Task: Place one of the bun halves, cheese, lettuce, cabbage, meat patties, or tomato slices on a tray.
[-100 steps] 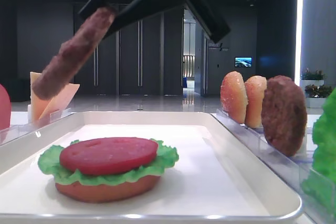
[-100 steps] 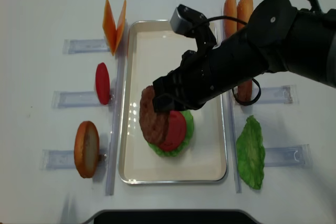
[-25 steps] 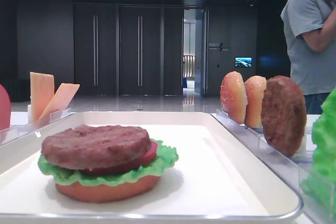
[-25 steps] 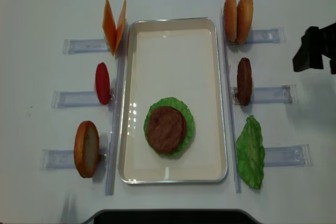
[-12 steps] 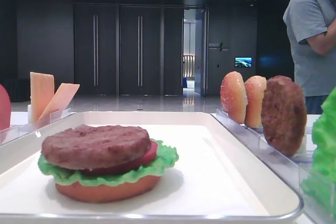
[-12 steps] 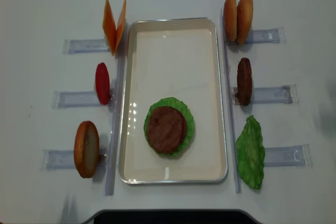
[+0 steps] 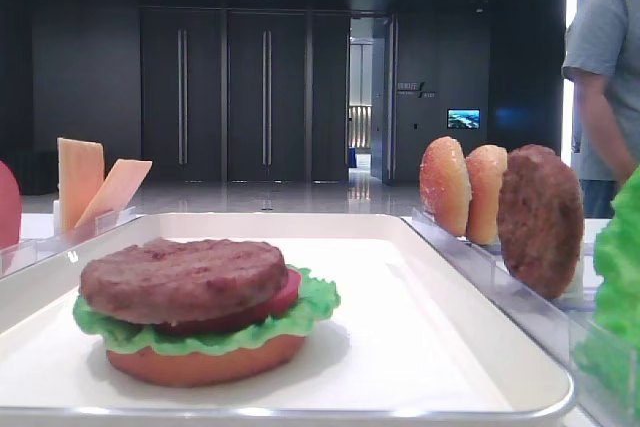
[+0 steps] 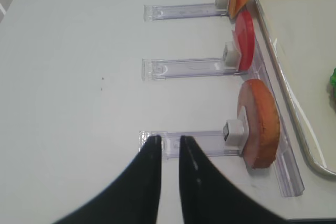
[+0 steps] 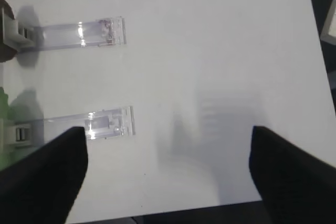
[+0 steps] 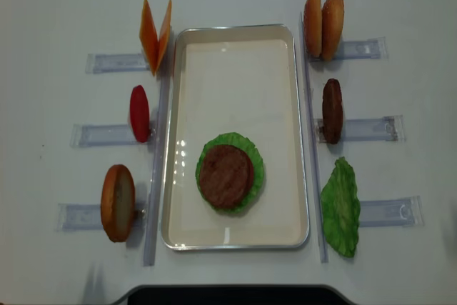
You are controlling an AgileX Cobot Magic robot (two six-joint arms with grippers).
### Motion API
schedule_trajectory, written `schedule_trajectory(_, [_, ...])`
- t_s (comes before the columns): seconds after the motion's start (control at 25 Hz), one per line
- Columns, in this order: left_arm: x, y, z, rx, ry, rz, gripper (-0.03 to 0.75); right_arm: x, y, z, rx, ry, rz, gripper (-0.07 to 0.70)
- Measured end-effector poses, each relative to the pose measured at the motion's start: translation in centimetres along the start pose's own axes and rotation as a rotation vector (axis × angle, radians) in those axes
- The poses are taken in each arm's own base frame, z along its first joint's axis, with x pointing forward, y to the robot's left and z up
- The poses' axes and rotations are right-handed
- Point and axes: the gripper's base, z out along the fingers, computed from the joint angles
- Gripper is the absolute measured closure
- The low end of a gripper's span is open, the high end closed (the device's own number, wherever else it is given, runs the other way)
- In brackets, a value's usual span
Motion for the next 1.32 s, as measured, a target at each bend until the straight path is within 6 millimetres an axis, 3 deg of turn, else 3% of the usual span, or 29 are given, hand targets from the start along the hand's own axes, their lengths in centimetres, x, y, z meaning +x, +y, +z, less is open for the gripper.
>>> schedule_trajectory(0.32, [0.0,0.0,0.0,0.000,0.000,0.000,0.622,7.2,0.6,-0.8,0.010,-0.190,0.040,0.041])
schedule_trajectory(0.56, [0.0,0.0,0.0,0.000,0.000,0.000,0.622,10.6,0.8,-0.4,0.017,-0.364,0.044,0.041])
schedule_trajectory(0.68, [0.0,0.0,0.0,0.000,0.000,0.000,0.622,11.2,0.8,-0.8,0.019,-0.428,0.043,0.041])
schedule_trajectory(1.32, [0.0,0.0,0.0,0.000,0.000,0.000,0.622,11.2,0.8,-0.8,0.019,-0.438,0.045,0.041])
